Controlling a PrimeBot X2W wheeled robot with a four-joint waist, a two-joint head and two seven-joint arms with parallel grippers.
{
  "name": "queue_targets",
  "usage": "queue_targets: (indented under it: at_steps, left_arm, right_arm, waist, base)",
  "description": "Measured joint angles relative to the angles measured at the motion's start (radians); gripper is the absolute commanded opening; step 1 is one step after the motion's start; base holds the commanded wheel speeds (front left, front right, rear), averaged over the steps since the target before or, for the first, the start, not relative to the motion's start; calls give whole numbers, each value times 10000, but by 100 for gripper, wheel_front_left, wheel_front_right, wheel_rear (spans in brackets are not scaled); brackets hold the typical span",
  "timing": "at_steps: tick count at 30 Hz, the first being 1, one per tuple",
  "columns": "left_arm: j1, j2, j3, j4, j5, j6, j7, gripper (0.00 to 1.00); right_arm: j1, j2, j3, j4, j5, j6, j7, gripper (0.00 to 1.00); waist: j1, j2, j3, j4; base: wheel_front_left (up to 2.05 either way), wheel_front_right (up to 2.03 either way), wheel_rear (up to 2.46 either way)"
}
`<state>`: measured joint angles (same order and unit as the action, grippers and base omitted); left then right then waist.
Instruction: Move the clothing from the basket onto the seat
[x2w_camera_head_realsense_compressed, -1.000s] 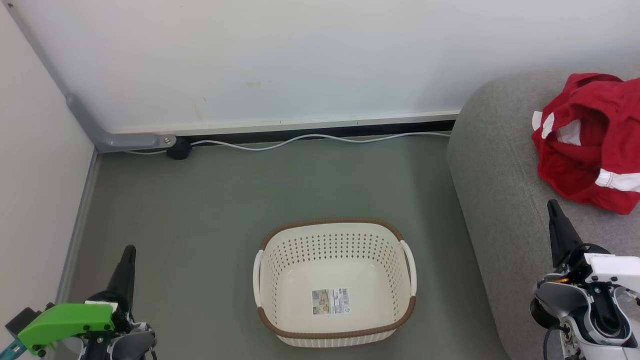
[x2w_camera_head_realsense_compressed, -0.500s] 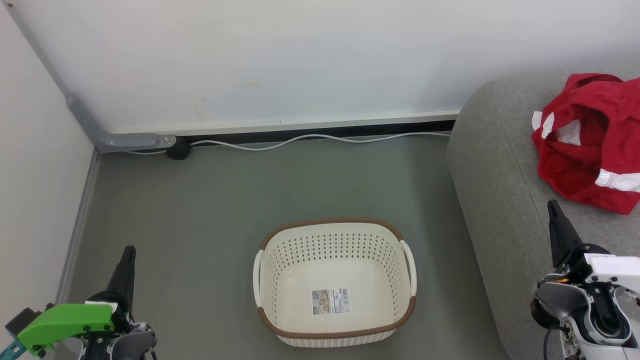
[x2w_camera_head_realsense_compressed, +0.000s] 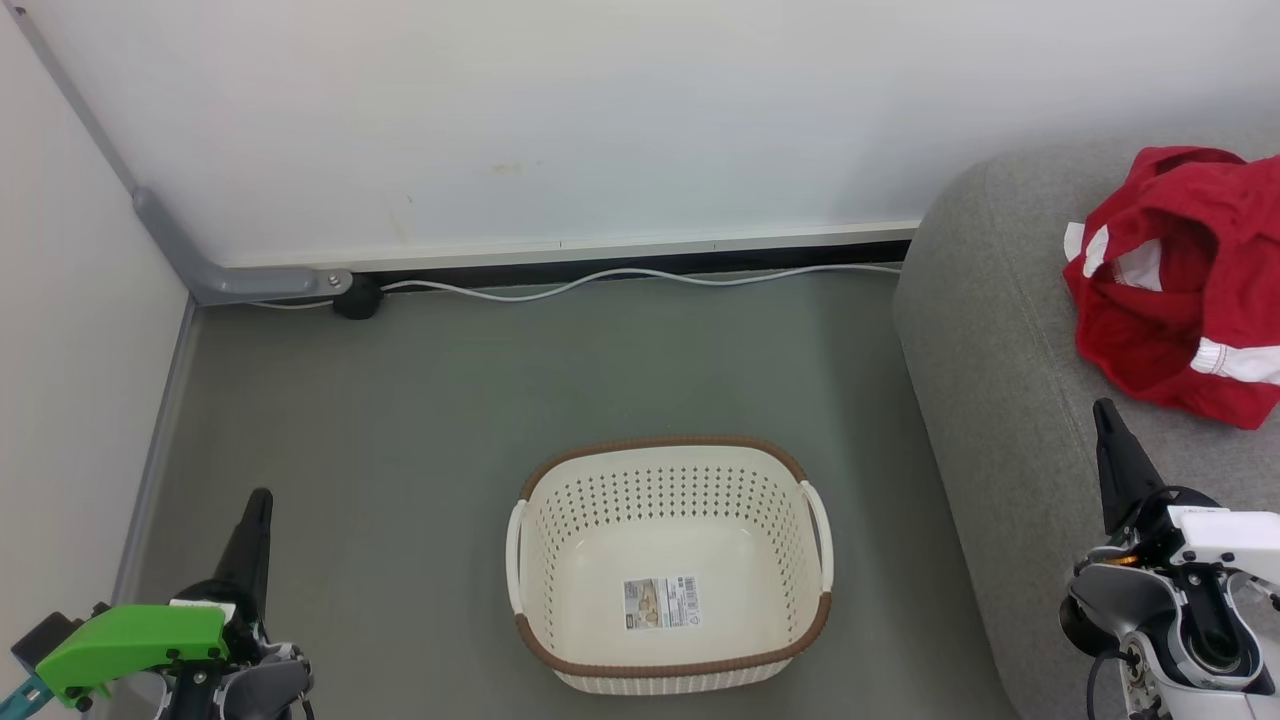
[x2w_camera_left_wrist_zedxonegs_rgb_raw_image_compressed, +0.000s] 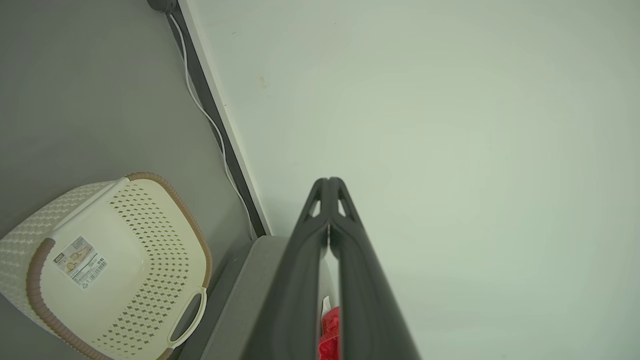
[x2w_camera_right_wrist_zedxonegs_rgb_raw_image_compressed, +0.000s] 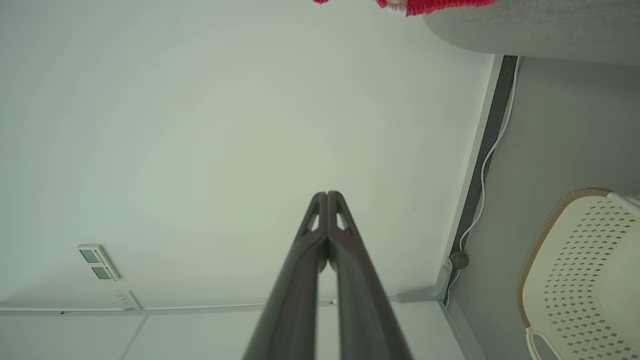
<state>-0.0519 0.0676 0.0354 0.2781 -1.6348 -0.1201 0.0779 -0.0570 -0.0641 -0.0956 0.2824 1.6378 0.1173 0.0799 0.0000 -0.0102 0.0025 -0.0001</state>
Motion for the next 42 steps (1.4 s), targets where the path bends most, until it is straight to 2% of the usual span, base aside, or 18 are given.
queue_targets:
  at_steps: [42]
  left_arm:
    - [-93, -33, 23, 31, 0, -31, 2, 0]
  right_arm:
    - [-10, 13, -25, -6, -2, 13, 2, 0]
  waist:
    - [0, 0, 1, 0]
  base:
    - [0, 0, 0]
